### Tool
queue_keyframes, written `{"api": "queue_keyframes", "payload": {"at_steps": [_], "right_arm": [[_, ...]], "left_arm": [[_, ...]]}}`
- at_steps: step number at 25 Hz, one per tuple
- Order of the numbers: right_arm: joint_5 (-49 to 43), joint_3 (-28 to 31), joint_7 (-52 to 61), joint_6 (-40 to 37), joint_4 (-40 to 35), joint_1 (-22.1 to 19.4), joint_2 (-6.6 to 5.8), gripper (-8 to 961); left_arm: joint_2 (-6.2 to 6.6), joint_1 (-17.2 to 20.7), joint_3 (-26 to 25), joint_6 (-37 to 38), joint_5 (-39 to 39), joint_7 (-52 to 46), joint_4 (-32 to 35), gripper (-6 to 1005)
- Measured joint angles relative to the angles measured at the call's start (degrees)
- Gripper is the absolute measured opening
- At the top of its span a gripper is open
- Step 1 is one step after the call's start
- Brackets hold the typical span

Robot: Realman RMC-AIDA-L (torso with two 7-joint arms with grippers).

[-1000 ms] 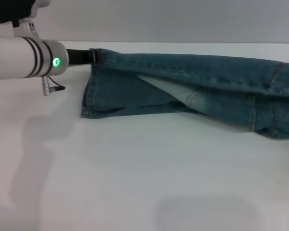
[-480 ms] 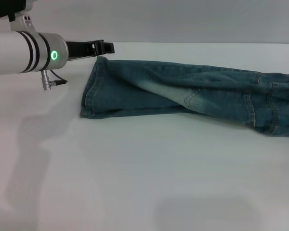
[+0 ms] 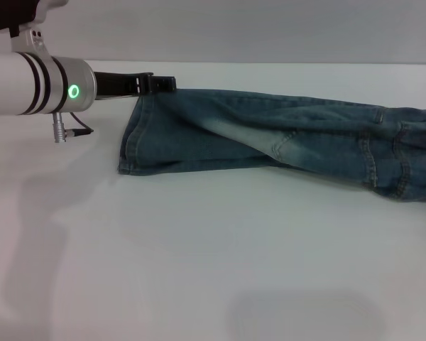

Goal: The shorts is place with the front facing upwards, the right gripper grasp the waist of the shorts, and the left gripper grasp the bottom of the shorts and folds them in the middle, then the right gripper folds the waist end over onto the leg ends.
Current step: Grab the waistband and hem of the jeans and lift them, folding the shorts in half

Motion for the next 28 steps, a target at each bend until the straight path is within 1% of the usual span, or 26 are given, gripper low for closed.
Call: {"api": "queue_keyframes", "payload": {"at_steps": [4, 14, 28], "right_arm": [[0.0, 0.38, -0.97, -0.22, 1.51, -0.1, 0.02, 622], [0.15, 0.46, -1.95, -1.31, 2.79, -0.09, 0.04, 623], [0.23, 0.42, -1.61, -4.89, 3.63, 3.26, -0.36, 622]], "left_arm": [[0.06, 0.59, -0.08, -1.28, 0.07, 0.69, 1.06, 864], [0.07, 1.29, -0.5, -3.35, 0.06, 2.04, 1.85, 864], [-0.08, 2.1, -0.24, -4.3, -0.06, 2.35, 3.63, 864]]}}
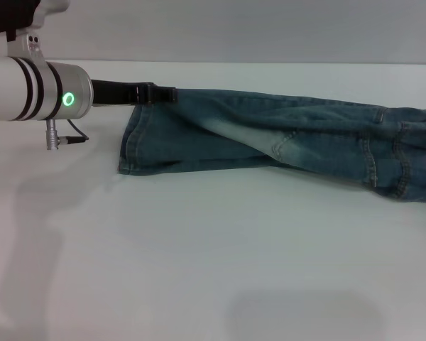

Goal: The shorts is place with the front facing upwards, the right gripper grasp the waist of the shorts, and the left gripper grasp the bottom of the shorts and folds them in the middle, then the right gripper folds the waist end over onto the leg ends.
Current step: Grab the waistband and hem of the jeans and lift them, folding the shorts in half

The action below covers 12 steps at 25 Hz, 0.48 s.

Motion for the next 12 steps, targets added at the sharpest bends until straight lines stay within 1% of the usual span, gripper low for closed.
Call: {"api": "queue_keyframes", "payload": {"at_steps": [12], "right_arm": [[-0.19, -0.34, 0.41, -2.77, 0.4, 1.19, -0.27, 623]], "left_arm": [[-0.12, -0.13, -0.29, -0.28, -0.05, 0.0, 0.06, 864]]}}
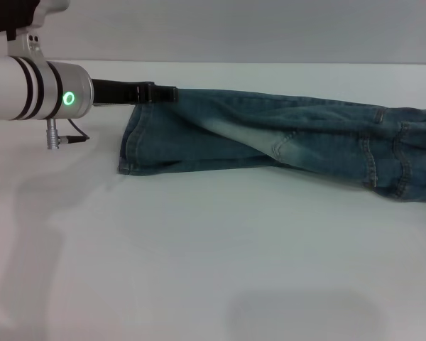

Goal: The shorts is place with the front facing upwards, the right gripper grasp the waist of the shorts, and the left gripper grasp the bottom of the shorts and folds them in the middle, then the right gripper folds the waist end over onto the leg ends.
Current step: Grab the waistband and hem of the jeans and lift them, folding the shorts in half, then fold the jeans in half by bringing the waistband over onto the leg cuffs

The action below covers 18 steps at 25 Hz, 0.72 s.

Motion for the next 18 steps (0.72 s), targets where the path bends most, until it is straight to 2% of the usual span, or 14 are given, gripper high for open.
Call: {"api": "queue_keyframes", "payload": {"at_steps": [8, 18], "right_arm": [[-0.04, -0.51, 0.11, -1.12, 1.29, 1.94, -0.74, 623], [-0.04, -1.86, 0.12, -2.73, 2.26, 3.4, -0.8, 617]], "left_arm": [[-0.11, -0.26, -0.02, 0.11, 0.0, 0.0, 0.0, 864], [0.02, -0.38, -0.02, 0.25, 0.0, 0.0, -0.01, 864]]}}
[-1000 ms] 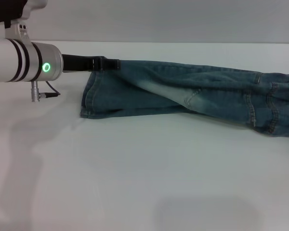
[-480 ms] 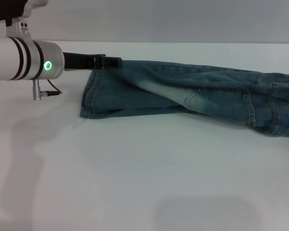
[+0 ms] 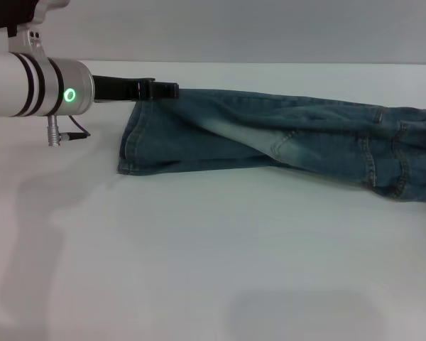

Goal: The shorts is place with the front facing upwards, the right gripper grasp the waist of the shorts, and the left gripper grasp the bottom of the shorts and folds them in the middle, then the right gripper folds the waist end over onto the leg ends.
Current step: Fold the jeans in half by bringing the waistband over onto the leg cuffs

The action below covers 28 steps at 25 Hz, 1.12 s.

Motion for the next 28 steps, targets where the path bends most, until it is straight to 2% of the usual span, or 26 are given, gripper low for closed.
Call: {"api": "queue_keyframes", "payload": {"at_steps": [8, 13, 23, 28], "right_arm": [[-0.84, -3.0, 4.1, -2.66, -0.12, 0.87, -0.35, 573], [-1.22, -3.19, 4.35, -2.54, -2.77, -0.07, 0.6, 546], [-1.49, -3.34, 3.06, -2.8, -3.1, 0.32, 0.68, 124], [-1.49, -3.34, 2.82, -2.06, -3.55, 0.04, 0.76, 64]], "left_arm": [[0.14, -0.2, -0.08, 0.05, -0.01, 0.7, 0.0, 864], [0.17, -0.23, -0.19, 0.27, -0.07, 0.86, 0.0, 864], [0.09, -0.2, -1.39, 0.43, -0.2, 1.67, 0.0, 863], [-0.01, -0.19, -1.4, 0.55, -0.27, 2.13, 0.0, 863]]}}
